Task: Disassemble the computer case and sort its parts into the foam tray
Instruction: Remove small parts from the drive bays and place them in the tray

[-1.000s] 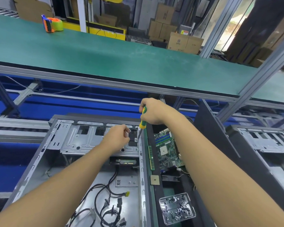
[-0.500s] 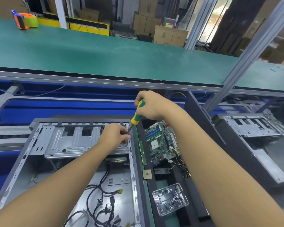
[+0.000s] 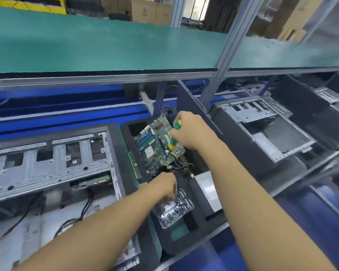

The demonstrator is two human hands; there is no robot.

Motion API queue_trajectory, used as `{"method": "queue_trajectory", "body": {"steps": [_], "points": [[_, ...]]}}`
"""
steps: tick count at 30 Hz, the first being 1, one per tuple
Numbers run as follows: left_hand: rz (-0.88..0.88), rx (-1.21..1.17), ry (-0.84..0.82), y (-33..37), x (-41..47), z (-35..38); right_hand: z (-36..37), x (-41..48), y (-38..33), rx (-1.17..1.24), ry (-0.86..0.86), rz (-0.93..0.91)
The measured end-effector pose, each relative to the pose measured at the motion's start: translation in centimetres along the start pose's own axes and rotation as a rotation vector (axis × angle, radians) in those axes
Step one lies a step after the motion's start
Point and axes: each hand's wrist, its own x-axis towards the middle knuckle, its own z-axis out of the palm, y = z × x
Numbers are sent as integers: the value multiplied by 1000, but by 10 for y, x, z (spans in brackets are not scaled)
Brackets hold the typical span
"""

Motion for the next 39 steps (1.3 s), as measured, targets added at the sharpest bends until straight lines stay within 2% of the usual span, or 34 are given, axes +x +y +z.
{"method": "queue_trajectory", "body": {"steps": [3, 8, 10, 16, 20, 25, 26, 28, 30, 32, 33, 35, 39], "points": [[-63, 38, -11, -1, 16, 22, 2, -15, 25, 0, -8, 56], [-117, -73, -21, -3, 22, 17, 0, -19, 45, 25, 32, 91], [-111, -142, 42, -3, 20, 3, -1, -15, 45, 37, 48, 84], [-66, -649, 328, -32, -18, -59, 6, -1, 21, 168, 168, 69], [-68, -672, 414, -80, -66, -92, 26, 8, -14, 396, 58, 22], [-237, -696, 512, -147, -119, -99, 72, 16, -62, 727, -181, 16], [-259, -719, 504, -159, -129, -95, 85, 17, -69, 811, -238, 26], [-317, -725, 387, -180, -149, -84, 113, 17, -79, 944, -359, 28], [-403, -739, 210, -198, -168, -69, 141, 13, -85, 967, -421, 25], [-485, -795, 113, -210, -180, -49, 163, 8, -91, 924, -432, 26], [-512, -840, 132, -214, -180, -39, 170, 7, -93, 885, -422, 18], [-508, -1005, 283, -221, -168, -17, 180, 7, -95, 791, -375, -17], [-304, -1683, 561, -216, -132, -1, 192, -2, -95, 675, -251, -66]]}}
